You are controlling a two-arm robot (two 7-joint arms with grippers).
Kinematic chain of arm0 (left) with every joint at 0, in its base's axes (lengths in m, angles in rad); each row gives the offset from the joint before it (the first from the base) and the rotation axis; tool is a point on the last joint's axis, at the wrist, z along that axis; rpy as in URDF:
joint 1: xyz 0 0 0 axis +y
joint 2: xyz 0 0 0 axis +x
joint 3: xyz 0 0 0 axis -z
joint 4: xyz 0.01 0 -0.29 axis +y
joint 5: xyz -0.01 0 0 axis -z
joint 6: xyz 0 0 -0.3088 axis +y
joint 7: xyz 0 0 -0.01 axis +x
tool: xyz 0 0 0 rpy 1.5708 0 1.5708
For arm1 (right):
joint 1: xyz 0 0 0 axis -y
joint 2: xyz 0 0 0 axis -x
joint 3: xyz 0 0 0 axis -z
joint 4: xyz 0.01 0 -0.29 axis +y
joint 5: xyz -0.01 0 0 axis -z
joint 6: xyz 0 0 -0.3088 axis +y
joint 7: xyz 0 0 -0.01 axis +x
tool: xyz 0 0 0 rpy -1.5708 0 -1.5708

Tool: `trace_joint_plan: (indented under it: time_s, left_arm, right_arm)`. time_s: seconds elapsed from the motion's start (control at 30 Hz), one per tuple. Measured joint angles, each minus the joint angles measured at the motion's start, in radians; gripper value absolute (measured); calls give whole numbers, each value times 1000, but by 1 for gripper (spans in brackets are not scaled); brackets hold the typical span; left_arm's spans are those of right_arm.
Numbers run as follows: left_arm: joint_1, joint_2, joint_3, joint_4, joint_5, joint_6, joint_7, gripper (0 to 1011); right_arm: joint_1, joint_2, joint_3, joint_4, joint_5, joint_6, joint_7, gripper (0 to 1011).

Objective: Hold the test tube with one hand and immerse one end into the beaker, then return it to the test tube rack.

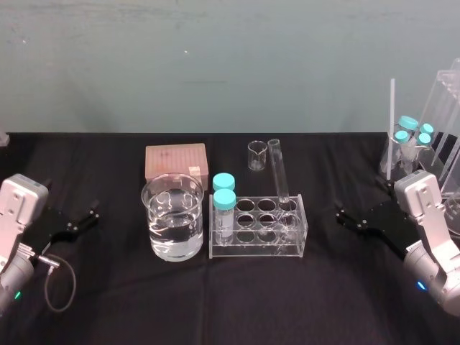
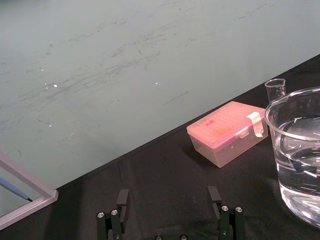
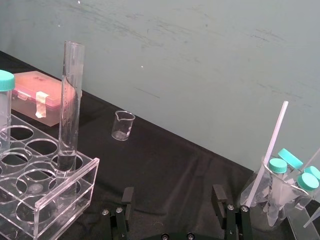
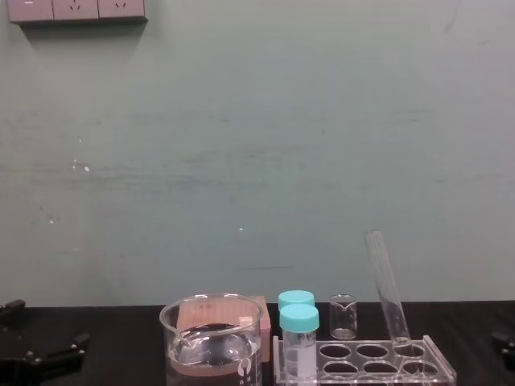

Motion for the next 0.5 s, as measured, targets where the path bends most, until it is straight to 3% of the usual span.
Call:
trace_joint_plan:
  time_s: [0.5]
  left_arm:
    - [0, 0, 0, 0, 0, 0, 0, 1000]
  right_arm:
    - [-1, 0, 1, 0, 0, -1, 2, 1002]
